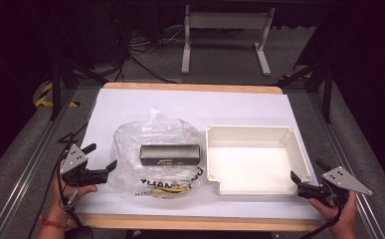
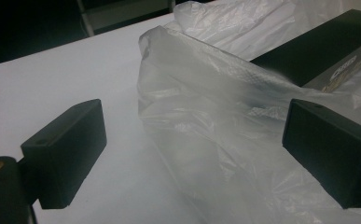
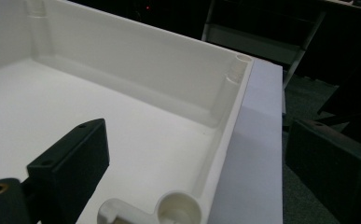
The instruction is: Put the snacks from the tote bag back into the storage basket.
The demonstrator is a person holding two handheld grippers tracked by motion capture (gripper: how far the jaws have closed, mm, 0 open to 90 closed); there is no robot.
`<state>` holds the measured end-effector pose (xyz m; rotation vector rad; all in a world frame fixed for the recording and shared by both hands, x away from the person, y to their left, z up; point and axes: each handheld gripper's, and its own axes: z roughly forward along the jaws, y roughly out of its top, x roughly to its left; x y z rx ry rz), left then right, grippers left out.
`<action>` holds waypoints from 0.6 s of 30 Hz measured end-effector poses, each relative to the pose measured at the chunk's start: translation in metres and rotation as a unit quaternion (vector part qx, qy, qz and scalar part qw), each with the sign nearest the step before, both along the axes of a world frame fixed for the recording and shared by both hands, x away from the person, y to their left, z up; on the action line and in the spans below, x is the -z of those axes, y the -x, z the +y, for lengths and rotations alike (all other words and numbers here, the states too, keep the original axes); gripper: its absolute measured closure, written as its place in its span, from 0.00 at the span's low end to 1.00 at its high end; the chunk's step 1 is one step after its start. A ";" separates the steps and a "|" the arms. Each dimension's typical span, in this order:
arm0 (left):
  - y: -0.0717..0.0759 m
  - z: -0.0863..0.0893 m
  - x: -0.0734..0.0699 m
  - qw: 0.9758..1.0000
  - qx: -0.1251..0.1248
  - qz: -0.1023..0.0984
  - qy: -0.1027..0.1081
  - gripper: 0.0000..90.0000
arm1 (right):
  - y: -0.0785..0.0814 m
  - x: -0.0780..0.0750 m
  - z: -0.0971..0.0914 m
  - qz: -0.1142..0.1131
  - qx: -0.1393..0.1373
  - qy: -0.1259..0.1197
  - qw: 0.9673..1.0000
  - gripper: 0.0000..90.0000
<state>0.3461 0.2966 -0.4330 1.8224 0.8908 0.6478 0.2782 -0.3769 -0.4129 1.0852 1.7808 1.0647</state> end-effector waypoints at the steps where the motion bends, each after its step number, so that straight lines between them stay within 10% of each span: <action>1: 0.000 0.000 0.000 1.000 0.001 0.002 -0.001 0.08 | 0.000 0.000 0.000 0.000 0.000 0.000 1.000 0.08; 18: 0.007 0.001 0.003 1.000 0.006 0.005 -0.009 0.08 | -0.002 -0.013 0.009 -0.008 -0.021 0.010 1.000 0.07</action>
